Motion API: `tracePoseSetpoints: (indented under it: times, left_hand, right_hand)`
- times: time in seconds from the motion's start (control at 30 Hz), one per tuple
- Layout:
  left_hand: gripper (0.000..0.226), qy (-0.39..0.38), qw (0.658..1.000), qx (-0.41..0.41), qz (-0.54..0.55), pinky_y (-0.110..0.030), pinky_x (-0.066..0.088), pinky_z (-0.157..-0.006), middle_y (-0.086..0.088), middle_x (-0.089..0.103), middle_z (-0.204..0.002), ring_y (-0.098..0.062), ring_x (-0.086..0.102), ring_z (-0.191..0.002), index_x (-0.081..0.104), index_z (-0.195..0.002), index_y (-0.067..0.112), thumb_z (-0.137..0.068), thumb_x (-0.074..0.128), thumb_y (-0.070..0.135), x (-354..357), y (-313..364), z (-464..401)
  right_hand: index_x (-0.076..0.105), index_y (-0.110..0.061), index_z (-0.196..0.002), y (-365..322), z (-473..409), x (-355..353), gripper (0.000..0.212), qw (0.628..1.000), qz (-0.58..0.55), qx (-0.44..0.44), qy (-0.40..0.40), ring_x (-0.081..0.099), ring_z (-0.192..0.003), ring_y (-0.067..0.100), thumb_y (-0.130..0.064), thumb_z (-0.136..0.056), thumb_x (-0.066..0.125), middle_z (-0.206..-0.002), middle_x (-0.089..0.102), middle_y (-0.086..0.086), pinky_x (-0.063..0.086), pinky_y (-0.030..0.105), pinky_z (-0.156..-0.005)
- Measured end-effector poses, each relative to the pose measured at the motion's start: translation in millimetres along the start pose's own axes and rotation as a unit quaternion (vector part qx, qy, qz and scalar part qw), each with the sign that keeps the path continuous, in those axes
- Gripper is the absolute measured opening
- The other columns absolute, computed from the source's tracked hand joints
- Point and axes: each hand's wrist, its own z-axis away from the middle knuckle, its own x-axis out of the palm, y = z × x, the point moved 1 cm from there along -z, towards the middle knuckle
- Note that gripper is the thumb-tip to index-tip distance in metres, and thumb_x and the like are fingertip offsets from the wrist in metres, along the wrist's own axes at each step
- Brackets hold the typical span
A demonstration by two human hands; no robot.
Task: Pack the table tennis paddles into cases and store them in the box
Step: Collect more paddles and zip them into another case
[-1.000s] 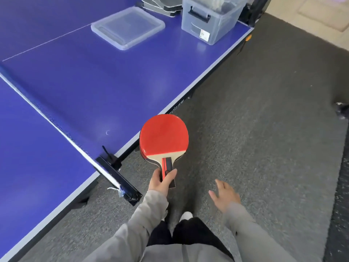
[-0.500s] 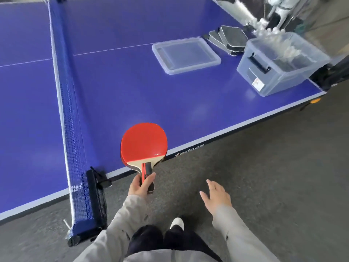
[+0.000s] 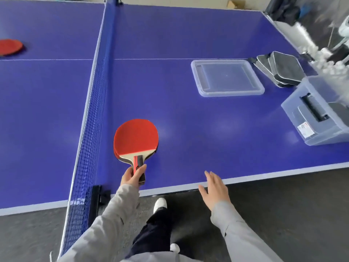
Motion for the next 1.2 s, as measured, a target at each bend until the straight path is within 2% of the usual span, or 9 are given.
tracePoseSetpoints:
  times: [0.3,0.43,0.53,0.63,0.73,0.83,0.9,1.07,1.2]
  left_hand:
    - [0.029,0.037,0.997,-0.042,-0.055,-0.029,0.027,-0.053,0.014,0.039,-0.048,-0.011,0.036,-0.048,0.048,-0.065,0.024,-0.073,0.069,0.043,-14.5,22.7,-77.6]
    - [0.029,0.039,0.994,-0.063,-0.083,-0.024,0.029,-0.047,0.014,0.042,-0.050,-0.006,0.041,-0.047,0.052,-0.073,0.024,-0.075,0.067,0.048,-24.0,25.0,-93.3]
    - [0.023,0.048,0.992,-0.068,-0.093,-0.024,0.032,-0.044,0.004,0.050,-0.065,-0.009,0.047,-0.051,0.060,-0.088,0.019,-0.082,0.068,0.040,-28.0,23.9,-96.0]
    - [0.027,0.062,0.991,-0.037,-0.113,-0.018,0.025,-0.041,0.001,0.038,-0.060,-0.011,0.031,-0.042,0.055,-0.072,0.009,-0.081,0.071,0.029,-32.0,26.2,-100.4]
    - [0.038,0.050,0.988,-0.018,-0.143,-0.018,0.022,-0.047,-0.007,0.031,-0.063,-0.018,0.027,-0.059,0.049,-0.069,-0.006,-0.080,0.073,0.020,-30.8,27.2,-102.4]
    - [0.020,0.097,0.988,-0.035,-0.113,-0.019,0.039,-0.060,-0.010,0.053,-0.072,-0.020,0.047,-0.066,0.061,-0.082,0.007,-0.075,0.078,0.015,-29.0,24.5,-99.3]
    - [0.032,0.139,0.984,-0.039,-0.104,-0.016,0.046,-0.063,-0.006,0.063,-0.083,-0.017,0.058,-0.071,0.060,-0.096,0.013,-0.072,0.081,0.017,-29.3,22.3,-98.0]
    - [0.031,0.177,0.970,-0.025,-0.165,-0.014,0.041,-0.058,0.003,0.062,-0.078,-0.009,0.057,-0.066,0.058,-0.091,0.021,-0.071,0.081,0.027,-25.0,20.3,-96.6]
    - [0.036,0.196,0.953,-0.010,-0.230,-0.019,0.040,-0.062,0.000,0.051,-0.099,-0.001,0.053,-0.076,0.057,-0.102,0.019,-0.077,0.075,0.036,-21.9,15.4,-89.3]
  right_hand:
    - [0.014,-0.021,-0.150,-48.9,-98.8,-36.5,0.064,0.998,0.047,-0.042,-0.013,0.009,-0.147,0.020,-0.048,-0.097,0.038,-0.159,0.012,0.002,0.025,0.036,-0.113]
    - [0.013,-0.020,-0.151,-65.6,-126.6,-41.4,0.065,0.996,0.063,-0.056,-0.033,0.007,-0.147,0.021,-0.047,-0.097,0.039,-0.159,0.010,0.003,0.024,0.037,-0.114]
    - [0.012,-0.020,-0.150,-73.1,-140.5,-40.9,0.066,0.994,0.073,-0.068,-0.038,0.005,-0.147,0.021,-0.047,-0.097,0.039,-0.159,0.008,0.003,0.023,0.037,-0.114]
    - [0.012,-0.020,-0.150,-77.8,-151.1,-39.1,0.067,0.992,0.090,-0.082,-0.034,0.004,-0.147,0.021,-0.048,-0.096,0.039,-0.160,0.006,0.003,0.023,0.037,-0.114]
    - [0.012,-0.020,-0.150,-76.5,-155.0,-34.0,0.068,0.989,0.111,-0.090,-0.039,0.003,-0.147,0.023,-0.049,-0.096,0.040,-0.160,0.004,0.004,0.024,0.037,-0.114]
    - [0.011,-0.020,-0.151,-71.9,-155.2,-28.9,0.068,0.986,0.127,-0.096,-0.054,0.002,-0.148,0.023,-0.049,-0.096,0.040,-0.160,0.001,0.004,0.027,0.036,-0.113]
    - [0.011,-0.019,-0.151,-69.5,-155.0,-26.7,0.069,0.983,0.139,-0.106,-0.058,0.000,-0.148,0.023,-0.048,-0.096,0.041,-0.160,-0.001,0.004,0.029,0.035,-0.112]
    - [0.008,-0.019,-0.151,-67.2,-156.4,-26.3,0.070,0.979,0.153,-0.120,-0.055,-0.001,-0.148,0.023,-0.048,-0.096,0.041,-0.160,-0.003,0.005,0.028,0.034,-0.112]
    - [0.004,-0.018,-0.151,-67.1,-152.8,-24.8,0.073,0.977,0.162,-0.127,-0.058,-0.002,-0.148,0.024,-0.047,-0.096,0.041,-0.160,-0.005,0.007,0.027,0.035,-0.113]
